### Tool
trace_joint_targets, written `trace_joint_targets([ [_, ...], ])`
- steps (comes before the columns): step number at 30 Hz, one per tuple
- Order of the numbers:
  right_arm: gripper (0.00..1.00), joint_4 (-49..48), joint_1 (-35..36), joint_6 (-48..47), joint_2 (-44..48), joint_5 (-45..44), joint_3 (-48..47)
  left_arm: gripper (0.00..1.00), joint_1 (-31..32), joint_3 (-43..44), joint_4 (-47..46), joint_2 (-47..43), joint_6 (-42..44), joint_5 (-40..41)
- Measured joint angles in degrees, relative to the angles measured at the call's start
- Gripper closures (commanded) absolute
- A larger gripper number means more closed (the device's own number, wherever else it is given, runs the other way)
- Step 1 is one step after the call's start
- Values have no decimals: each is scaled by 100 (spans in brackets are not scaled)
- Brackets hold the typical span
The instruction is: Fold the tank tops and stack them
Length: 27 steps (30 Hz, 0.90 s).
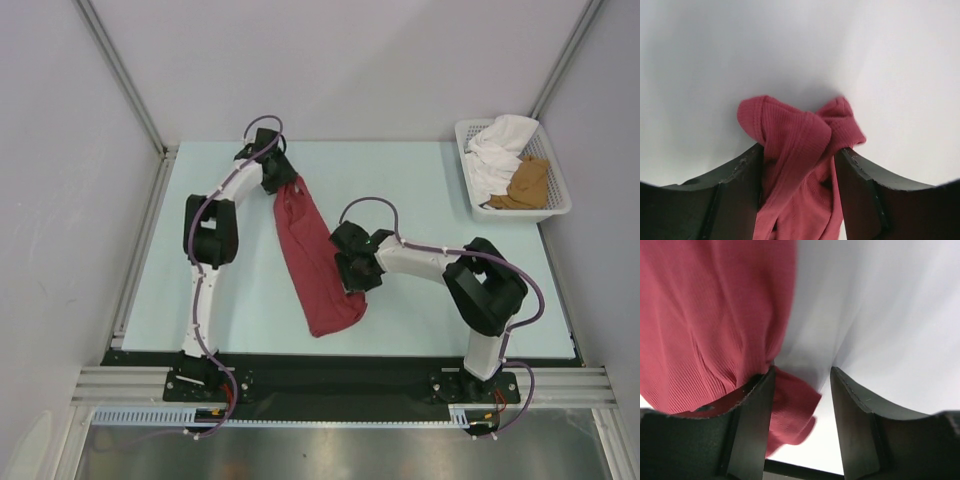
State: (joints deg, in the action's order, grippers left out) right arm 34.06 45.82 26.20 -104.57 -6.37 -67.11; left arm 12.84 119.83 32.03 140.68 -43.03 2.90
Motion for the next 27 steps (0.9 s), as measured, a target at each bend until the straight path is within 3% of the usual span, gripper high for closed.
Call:
trace_joint_targets([
  [6, 40, -225, 293, 61, 81, 734, 92, 39, 221, 1093, -658, 837, -229, -726],
  [9, 39, -214, 275, 52, 214, 918, 192, 29, 337, 1698, -745, 1196, -306, -881],
  [11, 38, -225, 111, 26, 343, 1073, 269, 17, 372, 1716, -787, 1189, -317, -946],
  [12, 38, -232, -24, 9, 420, 1172, 317, 5, 387, 1639, -859, 1141, -334, -977],
  [14, 37, -267, -363, -39, 564, 1335, 391, 0, 374, 1338, -975, 953, -302, -1040],
  [21, 42, -833, -1674, -238, 660, 2295, 372, 0, -319, -605, -872, -671, -17, -1163],
  [27, 43, -1506, -2063, -227, -566, 3265, -573, 0, -960, -1858, -973, -2326, 424, -1058],
])
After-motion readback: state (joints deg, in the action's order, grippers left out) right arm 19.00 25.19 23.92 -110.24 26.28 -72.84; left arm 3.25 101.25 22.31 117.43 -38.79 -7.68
